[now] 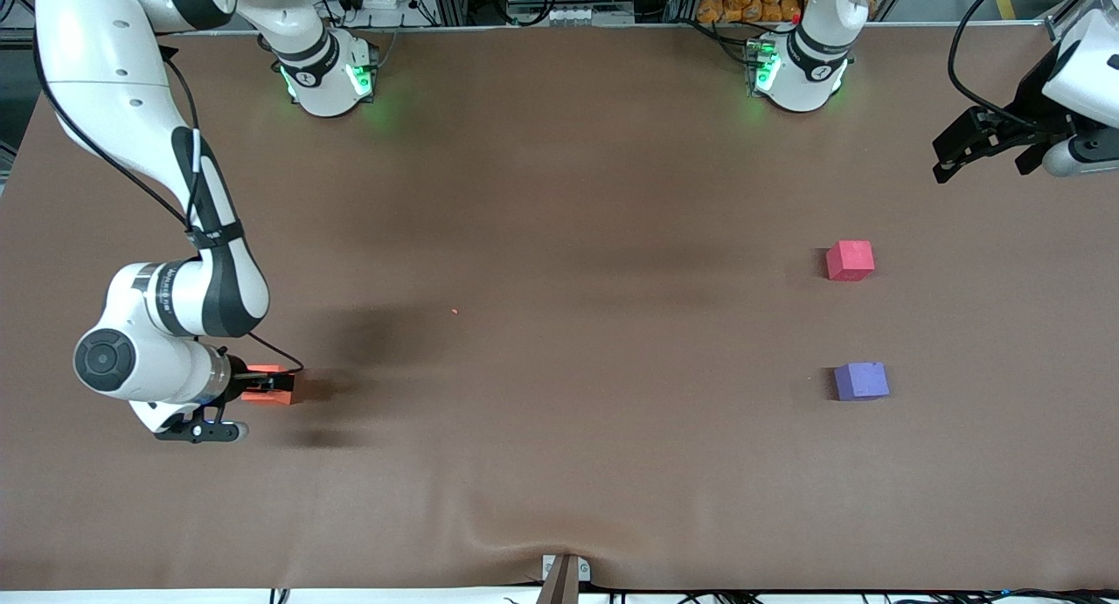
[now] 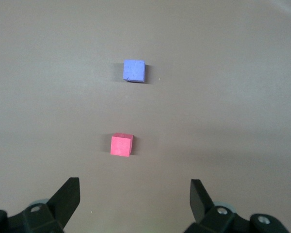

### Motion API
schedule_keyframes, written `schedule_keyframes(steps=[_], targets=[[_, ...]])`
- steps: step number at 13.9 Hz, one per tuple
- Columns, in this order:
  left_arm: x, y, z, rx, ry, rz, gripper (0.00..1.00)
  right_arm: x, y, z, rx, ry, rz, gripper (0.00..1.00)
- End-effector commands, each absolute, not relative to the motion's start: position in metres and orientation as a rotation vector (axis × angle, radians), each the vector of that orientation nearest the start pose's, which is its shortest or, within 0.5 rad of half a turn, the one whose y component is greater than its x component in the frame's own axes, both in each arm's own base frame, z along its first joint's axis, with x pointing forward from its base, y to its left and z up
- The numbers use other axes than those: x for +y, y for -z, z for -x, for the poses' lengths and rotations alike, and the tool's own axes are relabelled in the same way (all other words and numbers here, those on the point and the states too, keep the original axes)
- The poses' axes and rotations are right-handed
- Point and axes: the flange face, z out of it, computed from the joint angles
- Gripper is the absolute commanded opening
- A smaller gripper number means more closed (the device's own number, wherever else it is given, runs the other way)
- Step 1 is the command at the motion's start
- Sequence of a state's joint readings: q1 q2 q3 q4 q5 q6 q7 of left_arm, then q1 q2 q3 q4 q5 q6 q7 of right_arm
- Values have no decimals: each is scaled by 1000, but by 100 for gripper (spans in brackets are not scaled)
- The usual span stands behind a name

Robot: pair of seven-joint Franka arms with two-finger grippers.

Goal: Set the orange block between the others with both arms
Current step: 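Close the right gripper on the orange cube and lift it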

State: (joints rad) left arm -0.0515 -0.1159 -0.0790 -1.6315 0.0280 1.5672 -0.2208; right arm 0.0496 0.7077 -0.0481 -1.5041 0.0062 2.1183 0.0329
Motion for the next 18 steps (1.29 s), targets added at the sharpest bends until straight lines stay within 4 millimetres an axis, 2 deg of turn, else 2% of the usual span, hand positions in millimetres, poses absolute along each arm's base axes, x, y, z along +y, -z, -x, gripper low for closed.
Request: schedule_keyframes(steps=[1,2,5,9,10,11,12,13,14,15,16,18], targets=[[-68,-660,-513,-131,95,3125,100,3,-222,-709,-15,-121,3210,100],[-69,-660,-513,-128,100,3126,100,0,-216,-709,-38,-129,3231,100],[-69,-660,-515,-130,105,3134,100,-8,-214,-709,-92,-136,3242,100],[-70,-659,-516,-128,105,3135,100,-3,-197,-708,-115,-133,3243,100],[-70,-659,-516,-128,105,3135,100,1,-196,-710,-108,-85,3242,91],[-70,-659,-516,-128,105,3135,100,0,-189,-707,-102,-89,3241,71],[-70,-659,-516,-128,105,3135,100,1,-184,-705,-106,-101,3242,55],[-71,-658,-516,-126,102,3136,100,3,-184,-705,-79,-100,3240,41],[-71,-658,-516,-130,102,3138,100,5,-184,-705,3,-95,3244,30],[-71,-657,-516,-130,100,3137,100,9,-183,-705,94,-91,3247,22],[-71,-658,-516,-130,102,3136,100,16,-181,-705,119,-93,3248,20],[-71,-658,-516,-130,102,3138,100,18,-180,-704,127,-103,3245,8]])
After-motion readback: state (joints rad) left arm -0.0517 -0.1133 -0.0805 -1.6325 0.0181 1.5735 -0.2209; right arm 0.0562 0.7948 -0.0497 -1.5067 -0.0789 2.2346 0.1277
